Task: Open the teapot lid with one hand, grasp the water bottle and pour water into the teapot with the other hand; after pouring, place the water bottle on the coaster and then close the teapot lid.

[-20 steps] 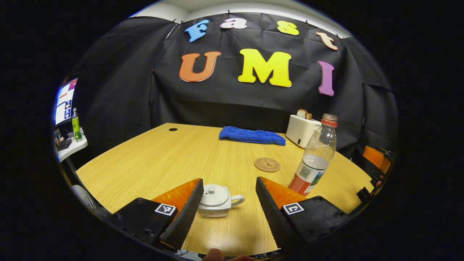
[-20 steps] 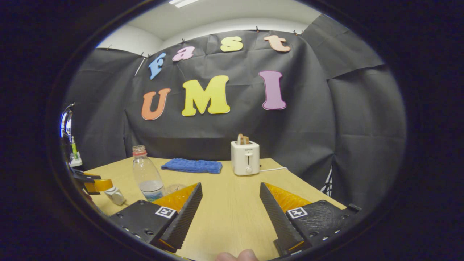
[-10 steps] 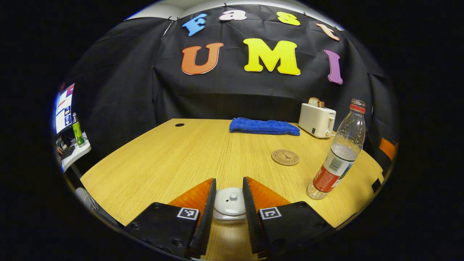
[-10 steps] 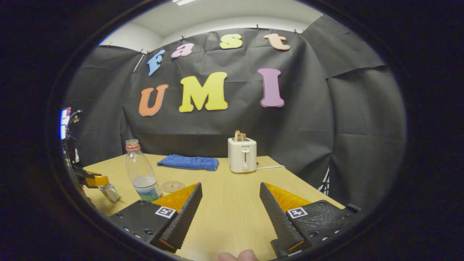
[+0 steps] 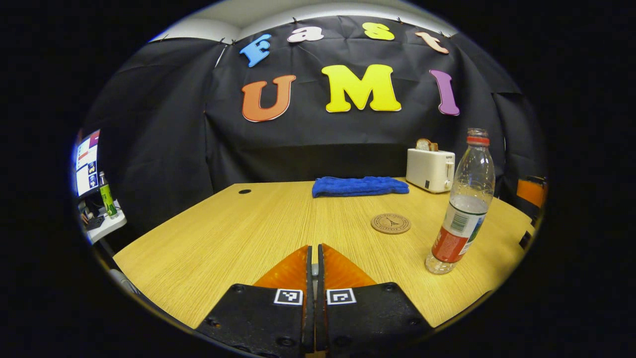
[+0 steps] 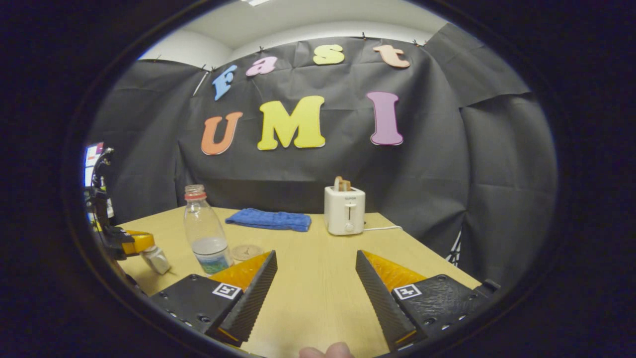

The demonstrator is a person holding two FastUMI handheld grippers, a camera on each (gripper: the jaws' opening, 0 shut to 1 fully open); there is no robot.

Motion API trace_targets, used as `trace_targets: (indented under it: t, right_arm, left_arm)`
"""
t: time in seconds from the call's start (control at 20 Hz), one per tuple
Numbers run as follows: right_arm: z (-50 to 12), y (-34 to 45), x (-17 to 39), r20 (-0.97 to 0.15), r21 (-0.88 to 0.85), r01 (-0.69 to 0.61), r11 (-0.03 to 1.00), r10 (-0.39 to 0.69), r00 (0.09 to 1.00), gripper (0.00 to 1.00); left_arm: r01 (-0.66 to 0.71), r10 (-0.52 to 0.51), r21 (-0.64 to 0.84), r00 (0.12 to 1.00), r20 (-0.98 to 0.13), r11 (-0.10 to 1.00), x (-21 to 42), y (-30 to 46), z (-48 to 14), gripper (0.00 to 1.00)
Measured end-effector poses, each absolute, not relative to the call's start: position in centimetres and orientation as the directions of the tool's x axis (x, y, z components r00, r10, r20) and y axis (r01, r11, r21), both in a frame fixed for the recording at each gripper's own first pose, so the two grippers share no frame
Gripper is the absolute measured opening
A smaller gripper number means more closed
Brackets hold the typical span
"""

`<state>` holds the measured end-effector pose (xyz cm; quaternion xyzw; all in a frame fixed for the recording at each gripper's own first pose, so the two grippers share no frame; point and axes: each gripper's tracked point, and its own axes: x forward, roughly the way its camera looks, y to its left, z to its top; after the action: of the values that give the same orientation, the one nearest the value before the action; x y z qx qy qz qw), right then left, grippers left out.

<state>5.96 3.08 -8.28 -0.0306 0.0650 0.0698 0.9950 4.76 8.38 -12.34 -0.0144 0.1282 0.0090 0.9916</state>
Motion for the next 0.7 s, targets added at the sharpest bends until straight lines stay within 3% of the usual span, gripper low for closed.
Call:
trace_targets:
  t: [0.2,0.3,0.7]
  right_arm:
    - [-8.0,6.1,5.3,-0.12,-0.037,-0.243,0.969,0.237,0.964,0.94]
    - [-8.4,7.8,5.0,-0.118,-0.031,-0.288,0.957,0.283,0.952,0.97]
    - [-13.6,14.4,5.5,-0.219,-0.022,-0.427,0.904,0.412,0.885,0.95]
  left_arm:
    - [-0.009,-0.008,-0.077,0.977,-0.213,0.997,4.2,8.1,-9.7,0.03]
    - [0.002,-0.021,-0.096,0.981,-0.193,0.995,3.8,7.8,-8.5,0.03]
    - [-0.015,-0.003,-0.127,0.99,-0.14,0.992,1.9,8.3,-5.7,0.03]
